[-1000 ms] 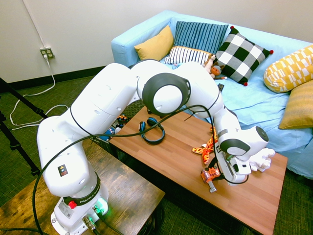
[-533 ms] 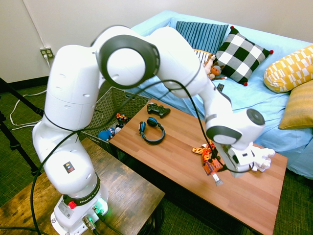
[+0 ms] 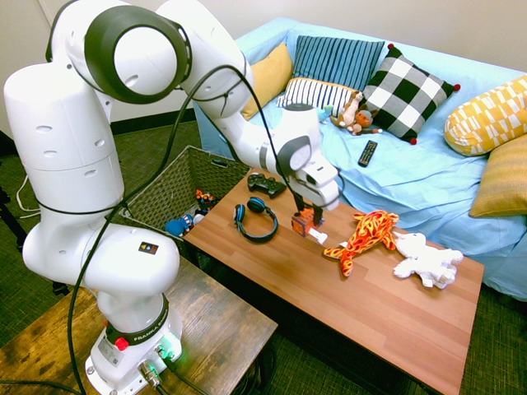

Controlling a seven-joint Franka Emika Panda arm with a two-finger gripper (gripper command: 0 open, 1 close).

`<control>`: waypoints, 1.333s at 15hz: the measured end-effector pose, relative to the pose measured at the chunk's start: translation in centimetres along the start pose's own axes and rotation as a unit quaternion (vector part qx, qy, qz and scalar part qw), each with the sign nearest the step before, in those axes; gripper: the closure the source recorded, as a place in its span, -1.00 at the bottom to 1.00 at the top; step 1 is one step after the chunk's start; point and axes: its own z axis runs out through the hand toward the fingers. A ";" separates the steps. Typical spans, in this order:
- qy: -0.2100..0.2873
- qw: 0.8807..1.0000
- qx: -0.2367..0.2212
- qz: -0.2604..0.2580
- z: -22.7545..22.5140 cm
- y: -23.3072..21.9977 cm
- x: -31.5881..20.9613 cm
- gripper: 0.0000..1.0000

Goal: Put the toy car in the basket

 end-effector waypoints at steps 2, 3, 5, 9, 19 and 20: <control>0.016 0.999 -0.027 -0.031 -4.6 -6.1 -9.4 1.00; 0.015 0.998 -0.037 -0.051 -7.1 -8.5 -15.6 1.00; -0.002 0.993 -0.050 -0.104 -12.3 -11.9 -28.4 1.00; -0.034 0.983 -0.068 -0.169 -16.2 -15.8 -42.8 -1.00; -0.085 0.972 -0.098 -0.193 -17.0 -26.9 -41.2 -1.00; -0.086 0.974 -0.095 -0.186 -17.3 -27.1 -40.2 -1.00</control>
